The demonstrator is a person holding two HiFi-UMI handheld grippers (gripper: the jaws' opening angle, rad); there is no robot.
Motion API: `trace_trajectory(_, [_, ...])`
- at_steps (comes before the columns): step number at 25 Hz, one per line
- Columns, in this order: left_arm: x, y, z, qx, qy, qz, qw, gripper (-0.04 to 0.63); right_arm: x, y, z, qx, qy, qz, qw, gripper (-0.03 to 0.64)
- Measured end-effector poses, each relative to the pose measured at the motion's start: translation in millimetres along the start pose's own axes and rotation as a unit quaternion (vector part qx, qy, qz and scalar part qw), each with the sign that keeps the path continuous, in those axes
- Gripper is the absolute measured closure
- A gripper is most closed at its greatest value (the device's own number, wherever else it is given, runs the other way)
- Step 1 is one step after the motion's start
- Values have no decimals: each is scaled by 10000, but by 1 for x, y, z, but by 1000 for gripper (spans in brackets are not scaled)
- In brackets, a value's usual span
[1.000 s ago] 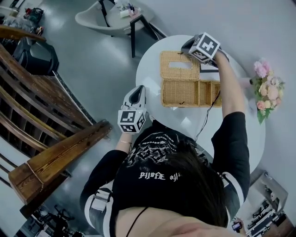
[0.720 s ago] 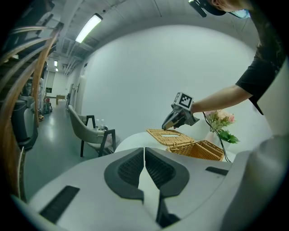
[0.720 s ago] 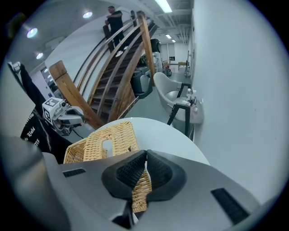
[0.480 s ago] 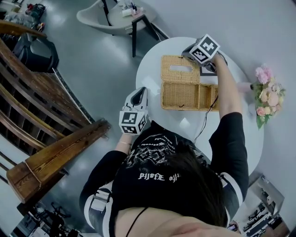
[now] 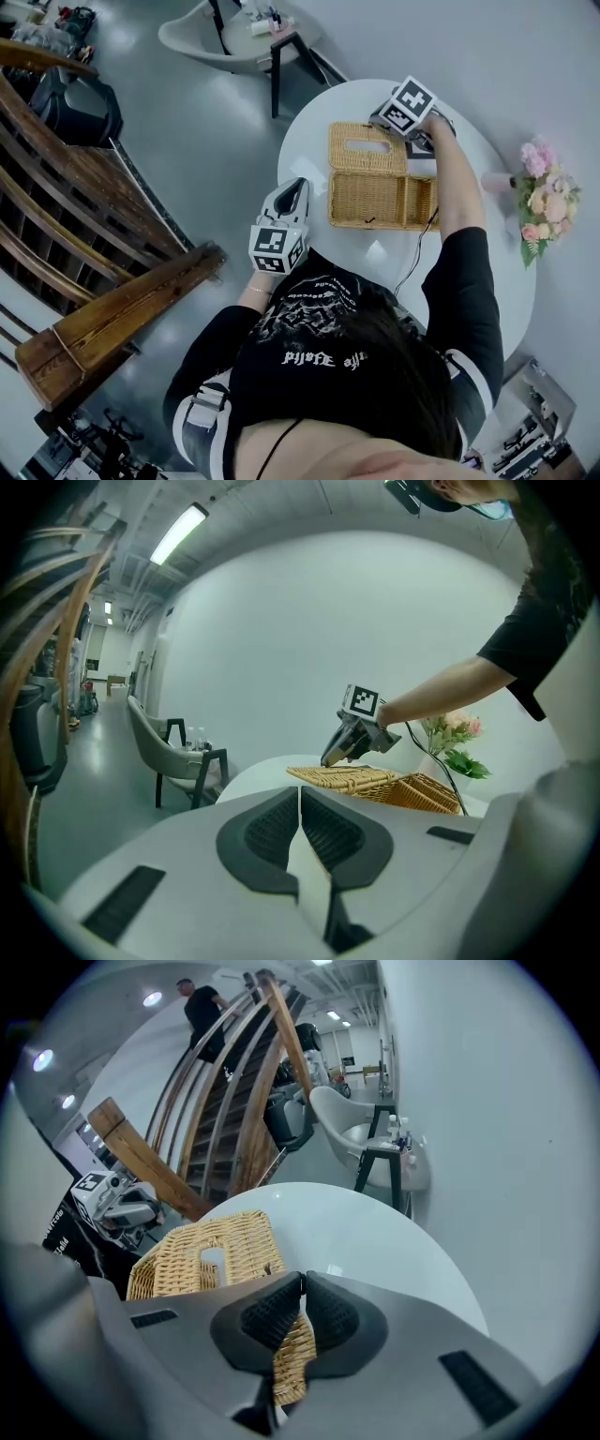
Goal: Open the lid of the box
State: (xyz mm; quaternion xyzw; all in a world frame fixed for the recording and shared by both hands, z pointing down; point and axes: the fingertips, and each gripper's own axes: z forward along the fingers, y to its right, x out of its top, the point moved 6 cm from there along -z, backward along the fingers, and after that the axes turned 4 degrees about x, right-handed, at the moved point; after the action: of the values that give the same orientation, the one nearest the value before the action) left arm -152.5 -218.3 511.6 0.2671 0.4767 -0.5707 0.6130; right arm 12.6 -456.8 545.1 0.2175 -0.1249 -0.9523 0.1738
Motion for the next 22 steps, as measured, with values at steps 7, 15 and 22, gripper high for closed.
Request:
trace_trajectory(7, [3, 4, 6, -69, 6, 59, 10000, 568, -2, 8, 3, -150, 0, 239, 9996, 509])
trace_trajectory(15, [4, 3, 5, -81, 39, 51, 9999, 568, 7, 14, -20, -462, 688, 530, 9952, 442])
trace_trajectory(22, [10, 12, 3, -236, 148, 122, 9995, 568, 20, -7, -57, -904, 1919, 629, 9752, 416])
